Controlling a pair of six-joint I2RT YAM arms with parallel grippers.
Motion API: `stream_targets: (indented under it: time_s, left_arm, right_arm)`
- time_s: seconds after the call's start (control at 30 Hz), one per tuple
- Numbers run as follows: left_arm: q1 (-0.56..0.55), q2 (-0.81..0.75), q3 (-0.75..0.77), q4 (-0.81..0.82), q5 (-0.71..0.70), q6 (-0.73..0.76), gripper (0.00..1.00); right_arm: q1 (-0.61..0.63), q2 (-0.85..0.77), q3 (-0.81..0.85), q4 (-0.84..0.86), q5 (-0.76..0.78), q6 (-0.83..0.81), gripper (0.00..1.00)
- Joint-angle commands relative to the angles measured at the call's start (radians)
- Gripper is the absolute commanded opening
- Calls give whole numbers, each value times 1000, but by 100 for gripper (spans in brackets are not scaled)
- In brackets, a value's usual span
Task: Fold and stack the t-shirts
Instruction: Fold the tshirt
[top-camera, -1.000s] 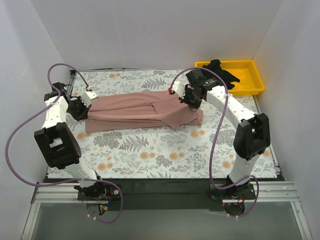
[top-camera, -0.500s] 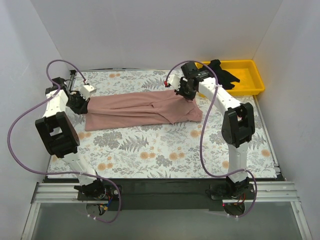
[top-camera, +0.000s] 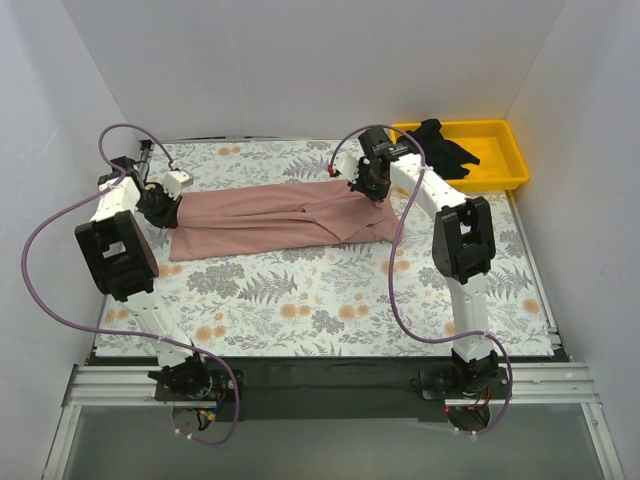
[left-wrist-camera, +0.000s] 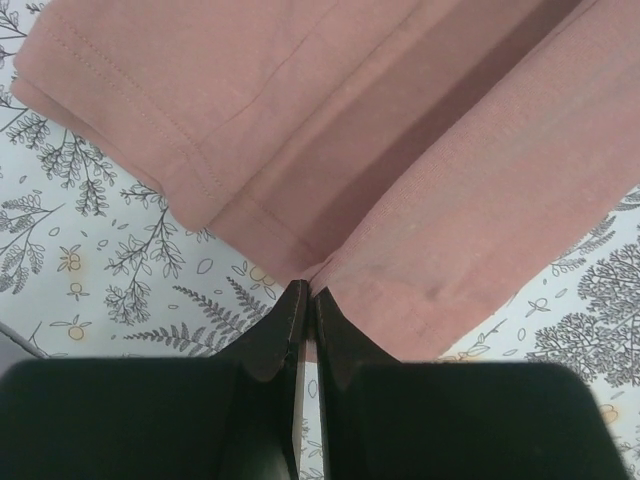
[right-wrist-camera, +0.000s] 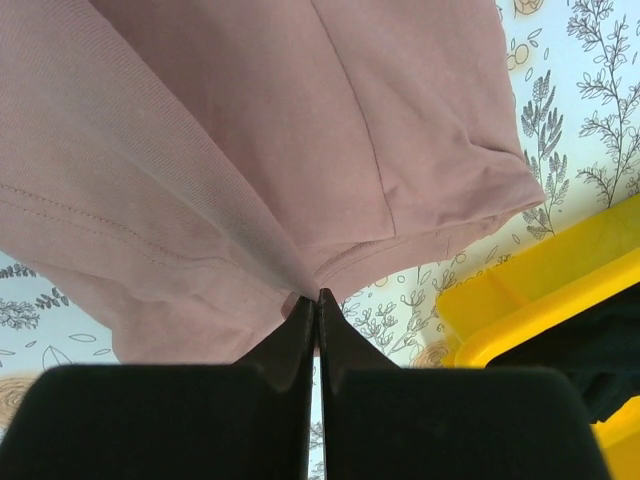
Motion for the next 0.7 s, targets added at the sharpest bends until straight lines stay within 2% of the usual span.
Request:
stream_targets:
  time_s: [0.0, 0.67]
  left_arm:
    - [-11, -6, 48, 33, -10, -16, 0]
    - [-68, 101, 104, 90, -99, -21, 0]
  right_arm:
    - [-4, 12, 50, -2, 16, -24, 1]
    - [-11, 38, 14, 0, 20, -21, 1]
